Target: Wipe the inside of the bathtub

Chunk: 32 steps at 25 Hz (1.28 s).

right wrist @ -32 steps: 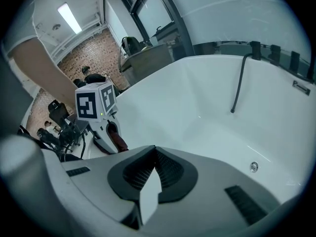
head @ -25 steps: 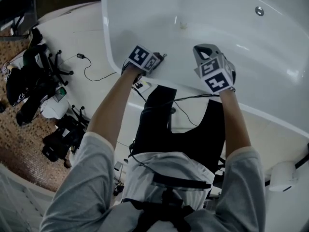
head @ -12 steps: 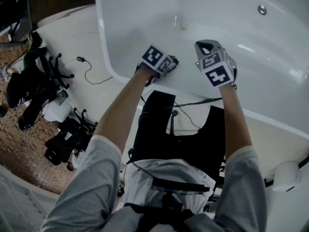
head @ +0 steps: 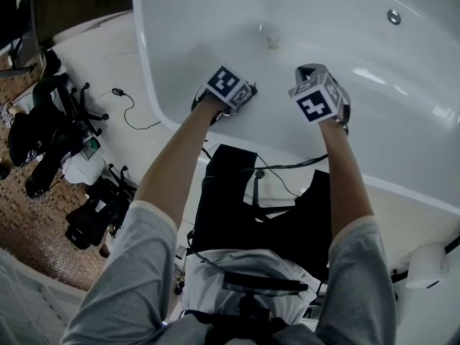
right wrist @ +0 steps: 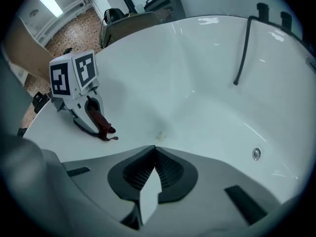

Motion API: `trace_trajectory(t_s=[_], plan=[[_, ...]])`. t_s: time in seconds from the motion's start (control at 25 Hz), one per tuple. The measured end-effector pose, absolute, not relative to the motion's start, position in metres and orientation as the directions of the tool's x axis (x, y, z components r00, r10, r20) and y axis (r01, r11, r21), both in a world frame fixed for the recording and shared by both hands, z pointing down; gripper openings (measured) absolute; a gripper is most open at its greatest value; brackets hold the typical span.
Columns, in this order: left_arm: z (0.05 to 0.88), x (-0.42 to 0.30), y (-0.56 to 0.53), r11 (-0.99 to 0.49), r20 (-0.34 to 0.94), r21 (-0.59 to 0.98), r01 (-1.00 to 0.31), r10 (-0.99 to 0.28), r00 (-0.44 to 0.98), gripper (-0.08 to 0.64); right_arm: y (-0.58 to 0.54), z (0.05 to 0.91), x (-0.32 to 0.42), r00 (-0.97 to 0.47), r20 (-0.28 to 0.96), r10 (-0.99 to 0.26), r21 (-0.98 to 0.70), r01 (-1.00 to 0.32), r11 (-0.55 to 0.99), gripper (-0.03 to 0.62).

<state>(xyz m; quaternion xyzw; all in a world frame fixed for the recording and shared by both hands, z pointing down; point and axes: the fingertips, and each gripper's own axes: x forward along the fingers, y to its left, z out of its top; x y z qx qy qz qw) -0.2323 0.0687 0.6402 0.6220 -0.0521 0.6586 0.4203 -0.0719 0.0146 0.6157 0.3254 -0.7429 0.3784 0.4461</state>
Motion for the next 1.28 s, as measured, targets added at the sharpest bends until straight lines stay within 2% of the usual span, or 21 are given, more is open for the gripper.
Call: trace_trajectory(t_s=[0.16,0.32,0.52,0.68,1.0,1.28], plan=[[0.657,-0.248,0.063,-0.634,0.865,0.431,-0.642,0.492,0.094,0.100,0.023,0.637,-0.076,-0.408,0.907,-0.106,-0.308,-0.813,0.494,0.006],[0.665,-0.235,0.064,-0.585,0.856,0.456,-0.671,0.495,0.150,0.098,0.027,0.652,-0.077,-0.418,0.905,-0.084,-0.329,-0.811,0.484,0.006],[0.667,-0.200,0.074,-0.563,0.825,0.520,-0.642,0.526,0.207,0.098,0.022,0.659,-0.076,-0.457,0.886,-0.078,-0.383,-0.818,0.430,0.006],[0.673,-0.198,0.074,-0.591,0.830,0.508,-0.627,0.531,0.171,0.100,0.010,0.661,-0.071,-0.461,0.883,-0.089,-0.383,-0.818,0.429,0.006],[0.703,-0.242,0.053,-0.672,0.877,0.380,-0.635,0.480,0.017,0.100,0.004,0.673,-0.070,-0.469,0.880,-0.077,-0.386,-0.800,0.459,0.006],[0.722,-0.224,0.054,-0.600,0.867,0.415,-0.684,0.488,0.098,0.098,0.015,0.693,-0.080,-0.493,0.869,-0.036,-0.419,-0.774,0.474,0.006]])
